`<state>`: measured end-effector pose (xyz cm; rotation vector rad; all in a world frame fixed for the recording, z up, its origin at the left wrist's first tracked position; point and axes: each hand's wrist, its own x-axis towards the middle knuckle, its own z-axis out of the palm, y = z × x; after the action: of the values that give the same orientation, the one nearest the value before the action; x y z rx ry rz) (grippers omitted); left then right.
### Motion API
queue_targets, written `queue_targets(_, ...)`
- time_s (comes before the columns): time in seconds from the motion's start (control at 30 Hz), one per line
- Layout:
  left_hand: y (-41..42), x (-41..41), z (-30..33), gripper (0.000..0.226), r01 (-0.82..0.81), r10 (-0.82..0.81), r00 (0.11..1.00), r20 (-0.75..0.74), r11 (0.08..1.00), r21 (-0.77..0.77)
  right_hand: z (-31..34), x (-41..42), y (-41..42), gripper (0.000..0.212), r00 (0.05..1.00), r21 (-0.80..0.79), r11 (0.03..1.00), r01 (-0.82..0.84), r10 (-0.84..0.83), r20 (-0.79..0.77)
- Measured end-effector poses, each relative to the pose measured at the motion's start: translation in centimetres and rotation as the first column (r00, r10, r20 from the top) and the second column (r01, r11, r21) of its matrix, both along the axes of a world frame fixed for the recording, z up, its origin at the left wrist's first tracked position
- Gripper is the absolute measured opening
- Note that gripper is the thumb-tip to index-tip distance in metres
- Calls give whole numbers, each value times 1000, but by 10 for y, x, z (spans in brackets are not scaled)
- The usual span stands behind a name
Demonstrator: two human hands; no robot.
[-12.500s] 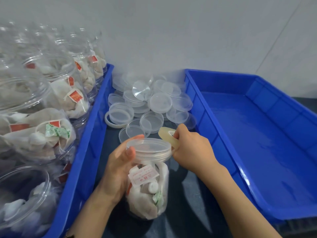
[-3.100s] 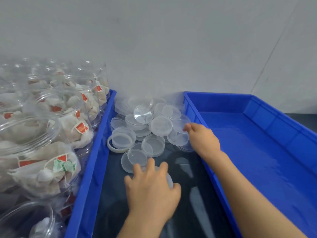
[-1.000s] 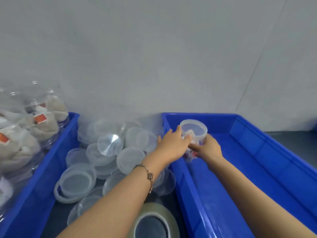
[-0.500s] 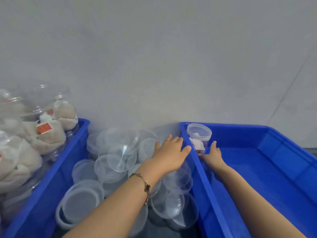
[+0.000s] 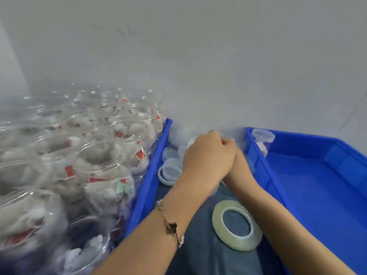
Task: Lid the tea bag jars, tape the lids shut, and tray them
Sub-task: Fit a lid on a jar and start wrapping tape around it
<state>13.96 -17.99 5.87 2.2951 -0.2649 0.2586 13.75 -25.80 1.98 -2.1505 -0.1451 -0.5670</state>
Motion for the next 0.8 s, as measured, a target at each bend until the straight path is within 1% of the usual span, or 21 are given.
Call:
queue_targets(0.07,31,-28,0,31,-68,64,994,86,997,43,2,-26,36,44,998,41,998,-44,42,41)
queue_targets(0.1,45,-40,-2,29,-94,86,989,122,994,60,0,-38,52,41,997,49,997,-63,60,51)
queue_targets(0.13,58,-52,-7,28,-119,106,981,161,991,68,-2,-49,67,33,995,85,992,-89,85,51)
queue_targets(0.2,83,-77,-18,25,-159,141,950,278,986,43,-11,-68,93,11,987,208,965,-157,158,12)
queue_targets(0.27,104,-98,-29,24,-179,165,886,433,984,-9,-21,-81,110,20,982,243,953,-181,190,-15)
queue_targets(0.3,114,-105,-35,24,-204,194,837,511,978,-38,-26,-85,117,23,976,264,945,-195,213,-41)
queue_targets(0.33,123,-111,-43,24,-238,234,783,576,969,-71,-28,-89,123,31,969,318,927,-202,235,-72)
queue_targets(0.4,138,-117,-56,26,-287,313,718,622,947,-145,-32,-94,132,48,949,450,872,-194,282,-138)
queue_targets(0.47,148,-122,-68,34,-300,363,718,594,931,-207,-39,-97,140,53,949,490,854,-173,277,-147)
queue_targets(0.53,153,-125,-74,47,-275,374,778,505,925,-262,-45,-99,147,57,948,489,851,-191,288,-132)
queue_targets(0.6,154,-121,-75,59,-257,376,855,357,905,-338,-44,-96,151,66,938,485,843,-232,327,-120)
queue_targets(0.67,153,-111,-77,72,-284,382,901,205,877,-386,-37,-89,154,70,918,450,838,-307,386,-91)
queue_targets(0.7,154,-104,-77,77,-313,392,910,135,863,-397,-33,-83,155,71,908,433,832,-346,413,-69)
queue_targets(0.73,155,-97,-76,79,-341,403,911,81,850,-401,-32,-76,156,77,902,428,826,-366,428,-56)
queue_targets(0.8,158,-85,-72,80,-371,404,915,-11,829,-419,-32,-64,160,85,895,431,828,-359,437,-94)
